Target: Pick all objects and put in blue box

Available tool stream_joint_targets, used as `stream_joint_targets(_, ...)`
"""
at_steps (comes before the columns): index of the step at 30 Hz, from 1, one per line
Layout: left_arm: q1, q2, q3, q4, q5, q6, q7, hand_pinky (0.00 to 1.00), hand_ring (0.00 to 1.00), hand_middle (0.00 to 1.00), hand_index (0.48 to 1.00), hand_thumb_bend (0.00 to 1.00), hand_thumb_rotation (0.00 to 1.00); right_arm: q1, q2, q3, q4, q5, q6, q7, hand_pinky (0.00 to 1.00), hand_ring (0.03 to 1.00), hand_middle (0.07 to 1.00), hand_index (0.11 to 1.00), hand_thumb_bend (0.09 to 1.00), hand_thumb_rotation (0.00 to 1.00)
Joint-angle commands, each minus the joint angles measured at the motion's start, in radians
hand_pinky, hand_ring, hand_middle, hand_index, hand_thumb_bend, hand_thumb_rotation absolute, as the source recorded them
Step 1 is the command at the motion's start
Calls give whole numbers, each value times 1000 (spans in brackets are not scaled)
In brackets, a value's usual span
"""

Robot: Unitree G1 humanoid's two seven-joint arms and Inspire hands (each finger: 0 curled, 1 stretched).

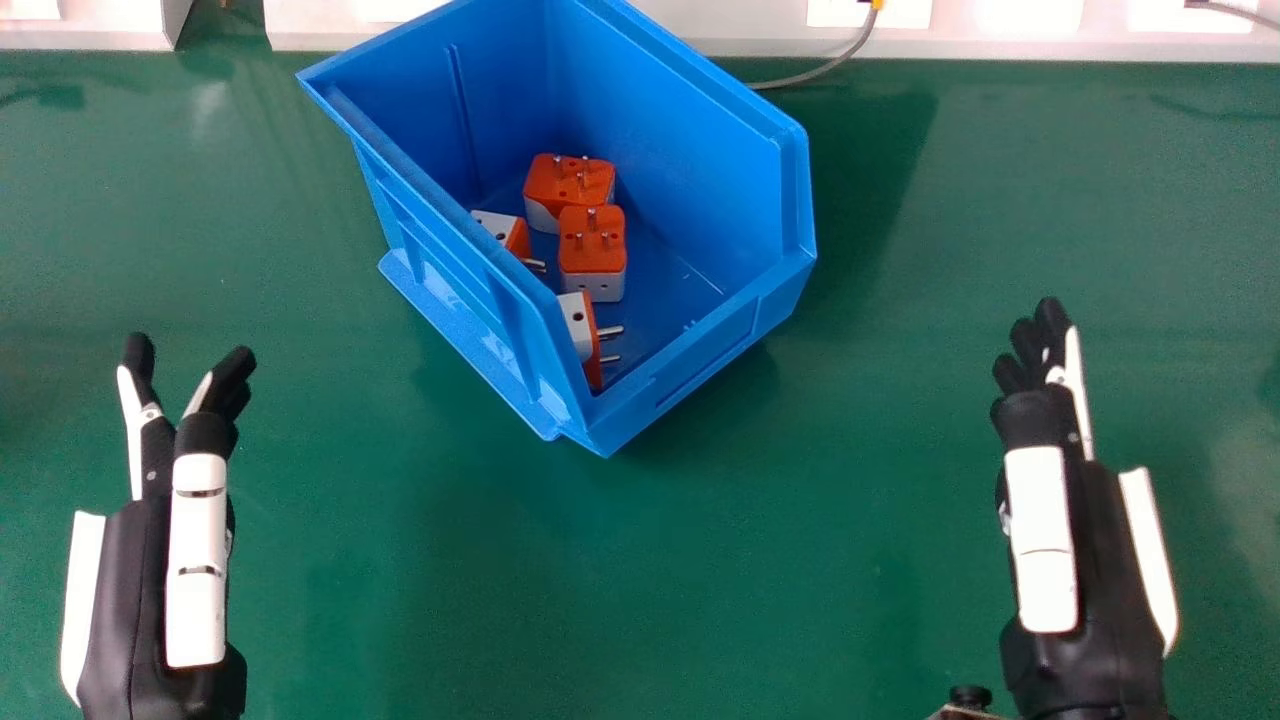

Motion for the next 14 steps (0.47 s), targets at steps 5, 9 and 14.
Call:
stream_joint_targets(5, -109, 39, -2, -41, 54, 79, 33, 947, 930, 914, 937, 454, 927, -169, -7, -23, 74, -14, -17, 3, 1000, 1000, 1000, 1000, 526, 1000)
stream_joint_targets(9, -142, 24, -14, -9, 76, 67, 52, 926, 921, 911, 927, 487, 913, -245, -33, -63, 123, 23, -8, 26, 1000, 1000, 1000, 1000, 499, 1000)
stream_joint_targets(14, -171, 33, -18, -45, 74, 131, 63, 947, 933, 913, 932, 435, 920, -287, -58, -112, 177, 73, -7, 61, 1000, 1000, 1000, 1000, 504, 1000)
